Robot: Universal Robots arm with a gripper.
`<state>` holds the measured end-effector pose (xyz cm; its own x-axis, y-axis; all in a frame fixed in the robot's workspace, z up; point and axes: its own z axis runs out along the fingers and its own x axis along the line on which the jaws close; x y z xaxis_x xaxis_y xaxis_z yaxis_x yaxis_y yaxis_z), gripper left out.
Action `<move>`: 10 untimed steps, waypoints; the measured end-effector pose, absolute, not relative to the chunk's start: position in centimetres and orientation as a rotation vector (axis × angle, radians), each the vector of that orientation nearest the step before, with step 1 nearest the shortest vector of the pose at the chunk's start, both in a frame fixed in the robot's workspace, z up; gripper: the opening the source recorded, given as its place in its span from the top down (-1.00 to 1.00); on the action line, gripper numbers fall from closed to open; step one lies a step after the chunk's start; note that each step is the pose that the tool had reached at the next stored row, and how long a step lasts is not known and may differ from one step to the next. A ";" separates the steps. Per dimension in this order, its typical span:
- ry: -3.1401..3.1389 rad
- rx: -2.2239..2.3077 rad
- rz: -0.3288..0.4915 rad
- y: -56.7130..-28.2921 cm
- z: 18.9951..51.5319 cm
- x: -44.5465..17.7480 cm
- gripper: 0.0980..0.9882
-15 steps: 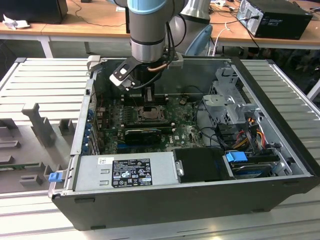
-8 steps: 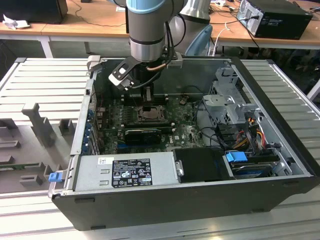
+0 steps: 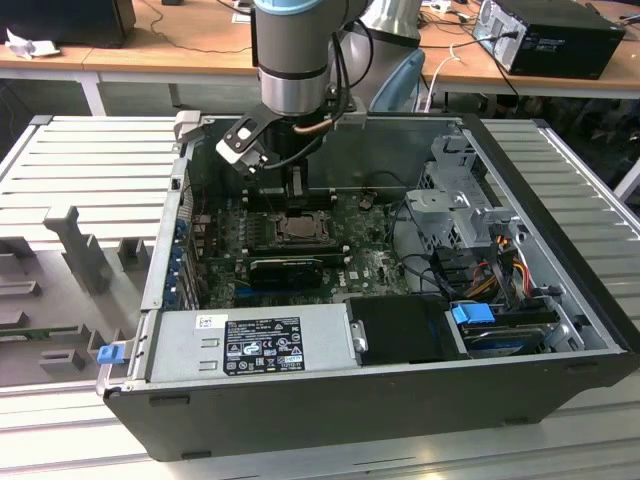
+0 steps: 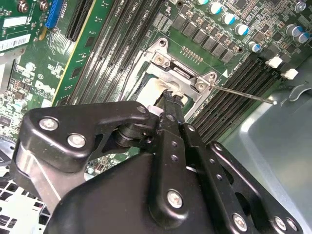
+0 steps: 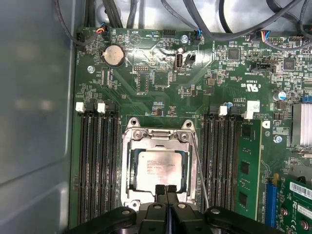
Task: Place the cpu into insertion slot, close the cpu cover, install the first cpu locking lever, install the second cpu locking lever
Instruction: 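Install the first cpu locking lever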
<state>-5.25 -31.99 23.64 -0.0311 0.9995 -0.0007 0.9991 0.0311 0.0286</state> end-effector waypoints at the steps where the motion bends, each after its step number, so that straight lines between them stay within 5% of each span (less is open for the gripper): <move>1: 2.241 2.172 0.031 -32.0 23.7 -5.2 0.98; 10: 2.240 2.171 0.030 -32.0 25.7 -5.2 0.98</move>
